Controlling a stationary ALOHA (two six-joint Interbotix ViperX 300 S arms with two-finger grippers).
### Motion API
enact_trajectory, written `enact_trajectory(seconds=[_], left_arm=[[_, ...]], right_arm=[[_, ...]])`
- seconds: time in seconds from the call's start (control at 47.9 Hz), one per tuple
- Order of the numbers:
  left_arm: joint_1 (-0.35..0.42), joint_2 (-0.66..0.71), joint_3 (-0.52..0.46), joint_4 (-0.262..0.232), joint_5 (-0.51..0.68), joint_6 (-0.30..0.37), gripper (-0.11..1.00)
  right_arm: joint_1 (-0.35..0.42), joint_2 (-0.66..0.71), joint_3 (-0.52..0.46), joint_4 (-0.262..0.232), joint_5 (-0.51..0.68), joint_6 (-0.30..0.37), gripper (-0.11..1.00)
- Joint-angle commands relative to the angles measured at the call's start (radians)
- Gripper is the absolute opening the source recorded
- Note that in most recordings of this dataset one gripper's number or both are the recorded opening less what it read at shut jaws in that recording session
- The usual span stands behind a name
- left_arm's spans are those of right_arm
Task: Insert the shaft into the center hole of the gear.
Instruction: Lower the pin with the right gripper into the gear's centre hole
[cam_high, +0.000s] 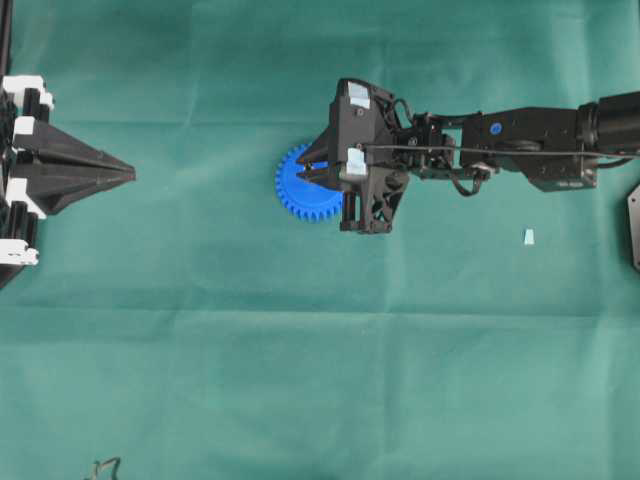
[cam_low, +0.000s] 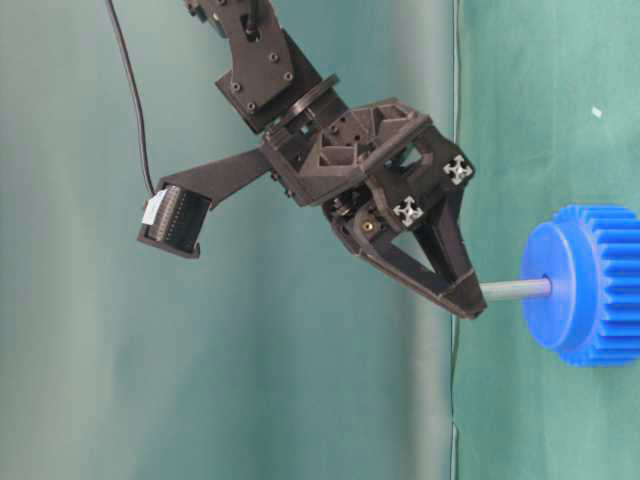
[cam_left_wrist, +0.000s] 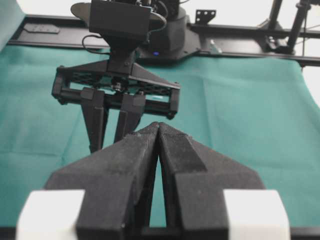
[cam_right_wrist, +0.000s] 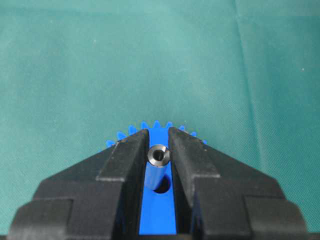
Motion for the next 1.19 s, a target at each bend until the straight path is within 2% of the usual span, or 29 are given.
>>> enact_trajectory(seconds=[0.0,0.418,1.169], left_arm=[[0.000,0.003,-0.026,0.003,-0.005,-0.002,0.00],[0.002,0.003,-0.026,0.002,-0.002,-0.002,0.00],[0.000,0.003,-0.026,0.003,0.002,-0.002,0.00]], right_arm=[[-0.002,-0.014,-0.006,0.003,-0.011,0.002,0.19],[-0.015,-0.078,-0.005,-0.003,-0.005,-0.005,0.19],[-0.014,-0.017,-0.006,0.006,-0.009,0.003,0.19]])
